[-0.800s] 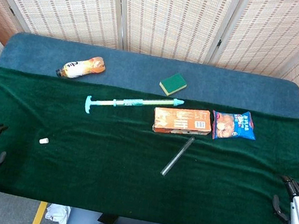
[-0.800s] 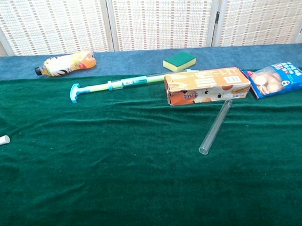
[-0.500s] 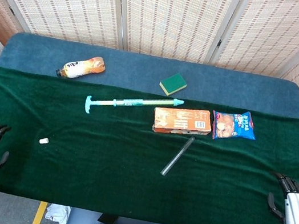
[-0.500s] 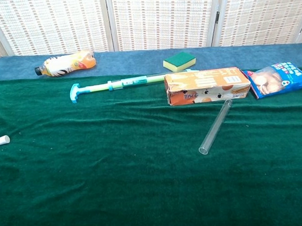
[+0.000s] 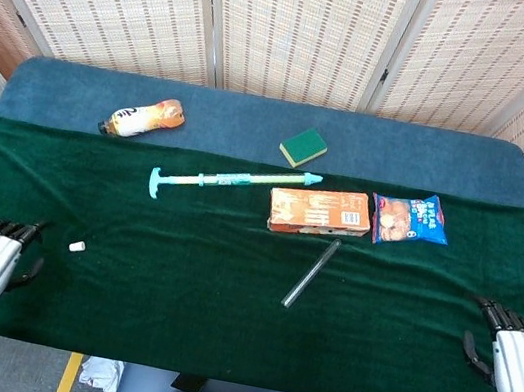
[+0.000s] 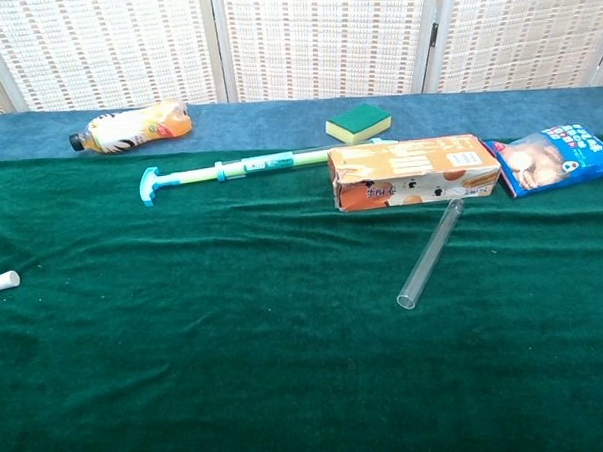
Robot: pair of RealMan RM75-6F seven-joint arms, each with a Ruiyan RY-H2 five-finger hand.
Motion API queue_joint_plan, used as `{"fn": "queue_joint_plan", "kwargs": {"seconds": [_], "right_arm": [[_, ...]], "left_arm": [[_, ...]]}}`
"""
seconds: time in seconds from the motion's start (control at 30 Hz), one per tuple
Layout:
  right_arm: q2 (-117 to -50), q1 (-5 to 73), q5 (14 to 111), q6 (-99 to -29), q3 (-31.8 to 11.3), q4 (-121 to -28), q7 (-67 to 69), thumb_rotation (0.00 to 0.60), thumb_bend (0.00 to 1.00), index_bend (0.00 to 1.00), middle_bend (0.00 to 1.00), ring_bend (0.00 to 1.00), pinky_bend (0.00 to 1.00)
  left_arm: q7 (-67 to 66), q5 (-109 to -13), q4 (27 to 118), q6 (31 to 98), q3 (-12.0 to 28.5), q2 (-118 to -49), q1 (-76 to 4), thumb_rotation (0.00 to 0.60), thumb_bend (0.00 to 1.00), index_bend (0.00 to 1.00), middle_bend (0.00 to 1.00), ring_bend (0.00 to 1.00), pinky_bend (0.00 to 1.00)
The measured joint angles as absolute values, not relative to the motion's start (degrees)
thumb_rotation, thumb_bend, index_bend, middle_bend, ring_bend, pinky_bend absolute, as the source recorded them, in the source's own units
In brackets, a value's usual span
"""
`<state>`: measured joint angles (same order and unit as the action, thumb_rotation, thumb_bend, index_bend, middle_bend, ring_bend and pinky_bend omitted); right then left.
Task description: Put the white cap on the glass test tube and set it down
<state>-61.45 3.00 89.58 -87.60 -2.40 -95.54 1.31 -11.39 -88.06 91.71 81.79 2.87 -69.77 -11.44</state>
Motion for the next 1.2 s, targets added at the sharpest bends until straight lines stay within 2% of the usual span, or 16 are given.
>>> {"fn": "queue_joint_plan", "kwargs": {"seconds": [0.2, 0.4, 0.6, 0.77, 1.2], "right_arm": [[-61.14, 3.60, 89.66, -86.89, -2.67, -96.08, 0.74, 0.589, 0.55, 0.23, 0.33, 0.38, 0.39], [-61.08, 3.82, 89.40, -86.46, -2.78, -96.25, 0.40, 0.588, 0.55, 0.23, 0.37, 0.45, 0.44], [-61.28, 3.95, 89.11, -86.07, -2.79, -96.20, 0.34, 0.591, 0.55, 0.23, 0.41, 0.50, 0.46], [-61.55, 3.95, 88.83, -85.92, -2.80, -95.98, 0.49, 0.589, 0.55, 0.23, 0.42, 0.51, 0.46], [-61.93, 4.30, 88.58, -85.20, -2.79, -95.82, 0.42, 0.592, 0.55, 0.23, 0.44, 0.53, 0.47]], "left_arm": [[-11.46, -89.06, 89.05, 73.65, 3.39, -71.10, -17.02, 0.600, 0.67, 0.33, 0.83, 0.80, 0.78], [-12.24, -87.56, 85.89, 64.27, 3.84, -73.42, -22.62, 0.600, 0.80, 0.32, 0.96, 0.90, 0.85], [-15.84, -82.54, 84.36, 57.04, 3.78, -75.11, -25.76, 0.600, 0.83, 0.27, 0.98, 0.92, 0.87], [-21.23, -77.27, 84.75, 53.57, 3.30, -75.59, -27.00, 0.600, 0.83, 0.28, 0.98, 0.92, 0.87], [-24.29, -71.18, 84.92, 54.97, 1.47, -74.67, -25.62, 0.600, 0.83, 0.30, 0.98, 0.92, 0.87]]}}
